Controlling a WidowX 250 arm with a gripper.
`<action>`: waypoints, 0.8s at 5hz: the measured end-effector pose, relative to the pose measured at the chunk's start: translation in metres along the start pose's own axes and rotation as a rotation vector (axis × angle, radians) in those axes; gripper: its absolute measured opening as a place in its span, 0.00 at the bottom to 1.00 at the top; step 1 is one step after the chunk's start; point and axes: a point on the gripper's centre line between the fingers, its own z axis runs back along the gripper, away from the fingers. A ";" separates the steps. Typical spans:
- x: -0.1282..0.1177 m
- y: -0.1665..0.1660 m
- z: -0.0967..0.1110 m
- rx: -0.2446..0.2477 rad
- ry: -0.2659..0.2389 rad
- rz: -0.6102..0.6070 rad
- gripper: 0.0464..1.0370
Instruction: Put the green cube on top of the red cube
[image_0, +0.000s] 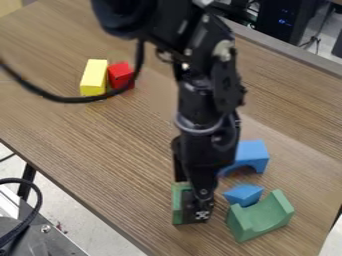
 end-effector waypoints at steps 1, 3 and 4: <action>0.008 0.007 -0.009 0.006 0.011 0.022 0.93; 0.003 0.011 -0.013 -0.020 0.020 0.045 0.53; -0.002 0.012 0.000 -0.011 0.008 0.052 0.53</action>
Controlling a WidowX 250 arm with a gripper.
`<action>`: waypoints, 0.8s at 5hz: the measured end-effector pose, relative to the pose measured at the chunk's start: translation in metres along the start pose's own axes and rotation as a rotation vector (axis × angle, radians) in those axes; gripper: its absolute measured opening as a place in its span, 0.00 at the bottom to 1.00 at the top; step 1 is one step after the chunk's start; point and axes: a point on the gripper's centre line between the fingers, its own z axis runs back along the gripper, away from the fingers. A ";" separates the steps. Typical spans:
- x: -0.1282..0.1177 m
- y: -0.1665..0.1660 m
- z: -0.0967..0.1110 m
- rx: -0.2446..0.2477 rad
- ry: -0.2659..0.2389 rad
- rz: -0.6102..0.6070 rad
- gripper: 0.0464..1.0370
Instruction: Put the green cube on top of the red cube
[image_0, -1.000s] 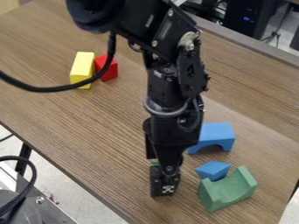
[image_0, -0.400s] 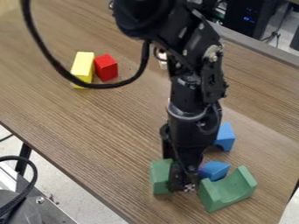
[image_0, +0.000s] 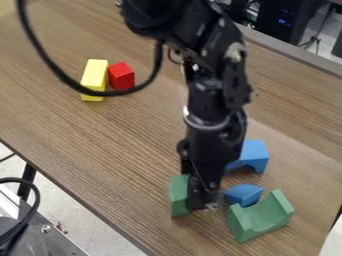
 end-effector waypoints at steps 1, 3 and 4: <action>-0.007 0.011 0.035 0.090 -0.044 0.000 0.53; -0.009 0.093 0.122 0.323 -0.185 0.143 0.53; -0.012 0.141 0.140 0.339 -0.209 0.183 0.53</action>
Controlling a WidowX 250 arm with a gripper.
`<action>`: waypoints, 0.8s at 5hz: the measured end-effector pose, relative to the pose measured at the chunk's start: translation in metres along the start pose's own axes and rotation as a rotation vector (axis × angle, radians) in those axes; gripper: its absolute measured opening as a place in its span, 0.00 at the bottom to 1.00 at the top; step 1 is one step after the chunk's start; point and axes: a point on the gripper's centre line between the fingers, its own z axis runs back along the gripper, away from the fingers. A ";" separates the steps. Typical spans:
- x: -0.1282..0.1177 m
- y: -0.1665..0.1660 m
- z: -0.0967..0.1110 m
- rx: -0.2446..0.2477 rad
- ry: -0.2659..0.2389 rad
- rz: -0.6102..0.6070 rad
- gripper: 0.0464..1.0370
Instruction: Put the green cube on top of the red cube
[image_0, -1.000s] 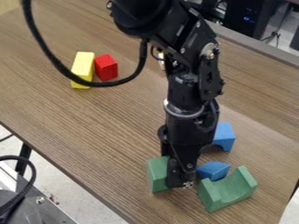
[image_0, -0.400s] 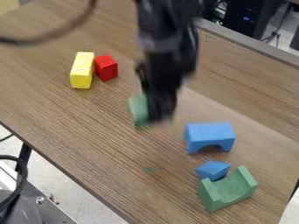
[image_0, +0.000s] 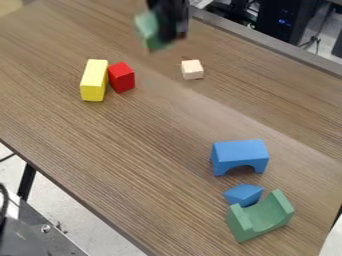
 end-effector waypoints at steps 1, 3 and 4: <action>0.008 0.042 -0.002 -0.017 -0.026 0.049 0.53; -0.009 0.070 -0.040 -0.131 0.056 0.158 0.53; -0.015 0.066 -0.056 -0.152 0.092 0.152 0.53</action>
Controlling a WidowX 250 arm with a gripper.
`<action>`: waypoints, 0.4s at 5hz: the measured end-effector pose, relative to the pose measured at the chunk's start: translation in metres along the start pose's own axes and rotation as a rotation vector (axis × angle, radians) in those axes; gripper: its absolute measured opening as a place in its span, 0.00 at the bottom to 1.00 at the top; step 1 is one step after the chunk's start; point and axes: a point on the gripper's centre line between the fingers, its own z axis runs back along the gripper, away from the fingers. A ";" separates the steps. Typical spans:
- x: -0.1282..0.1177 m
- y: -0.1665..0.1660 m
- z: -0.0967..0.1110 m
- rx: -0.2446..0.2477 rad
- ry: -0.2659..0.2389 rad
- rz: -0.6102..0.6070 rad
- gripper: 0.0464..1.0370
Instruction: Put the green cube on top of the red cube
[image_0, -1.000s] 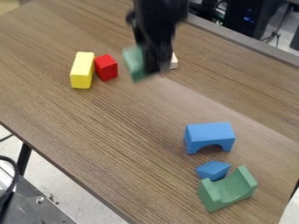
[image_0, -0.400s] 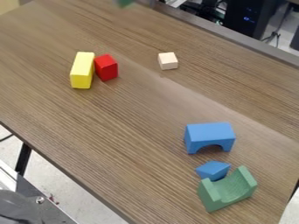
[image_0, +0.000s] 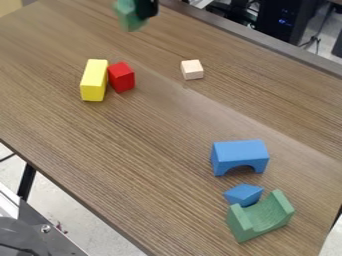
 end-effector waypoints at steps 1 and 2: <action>-0.010 -0.009 -0.016 -0.003 0.085 -0.027 0.53; -0.013 -0.021 -0.028 -0.015 0.130 -0.054 0.53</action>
